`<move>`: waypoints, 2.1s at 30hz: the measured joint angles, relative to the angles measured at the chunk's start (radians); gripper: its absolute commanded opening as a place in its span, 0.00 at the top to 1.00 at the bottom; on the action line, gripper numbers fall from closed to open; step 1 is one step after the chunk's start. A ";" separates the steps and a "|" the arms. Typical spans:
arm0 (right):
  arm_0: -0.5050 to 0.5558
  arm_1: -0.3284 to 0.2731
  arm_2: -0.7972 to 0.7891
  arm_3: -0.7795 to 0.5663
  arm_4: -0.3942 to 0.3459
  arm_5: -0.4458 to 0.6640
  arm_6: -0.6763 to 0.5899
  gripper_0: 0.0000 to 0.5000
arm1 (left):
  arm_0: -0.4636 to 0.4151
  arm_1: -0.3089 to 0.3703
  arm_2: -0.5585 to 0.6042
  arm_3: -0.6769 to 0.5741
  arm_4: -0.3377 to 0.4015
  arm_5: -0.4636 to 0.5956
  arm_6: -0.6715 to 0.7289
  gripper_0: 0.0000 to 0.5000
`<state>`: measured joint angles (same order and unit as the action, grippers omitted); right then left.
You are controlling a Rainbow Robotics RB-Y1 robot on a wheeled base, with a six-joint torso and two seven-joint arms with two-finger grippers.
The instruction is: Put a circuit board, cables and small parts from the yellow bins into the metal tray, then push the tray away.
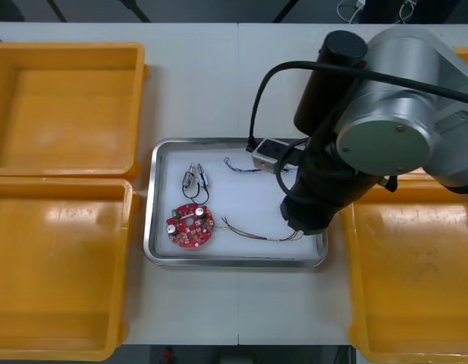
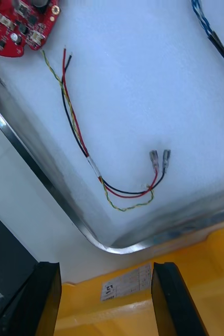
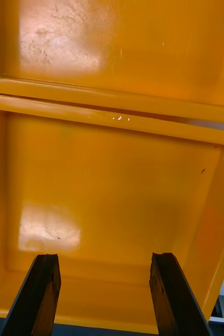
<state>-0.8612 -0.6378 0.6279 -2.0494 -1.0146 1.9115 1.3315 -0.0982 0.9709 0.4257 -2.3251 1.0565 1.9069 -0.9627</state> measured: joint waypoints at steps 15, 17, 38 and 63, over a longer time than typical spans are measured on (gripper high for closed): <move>-0.076 0.147 0.287 0.058 0.172 -0.150 0.231 0.00 | 0.102 -0.011 0.039 -0.029 -0.023 -0.049 0.000 0.00; -0.076 0.153 0.323 0.059 0.202 -0.165 0.231 0.00 | 0.102 -0.011 0.039 -0.032 -0.023 -0.049 0.000 0.00; -0.037 0.228 0.513 0.136 0.429 -0.239 0.231 0.00 | 0.102 -0.011 0.037 -0.080 0.002 -0.062 -0.135 0.00; 0.034 0.237 0.561 0.137 0.539 -0.265 0.231 1.00 | 0.102 -0.011 0.037 -0.081 0.004 -0.062 -0.135 0.00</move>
<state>-0.8273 -0.4010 1.1885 -1.9126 -0.4759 1.6464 1.5628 0.0035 0.9602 0.4625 -2.4056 1.0601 1.8452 -1.0973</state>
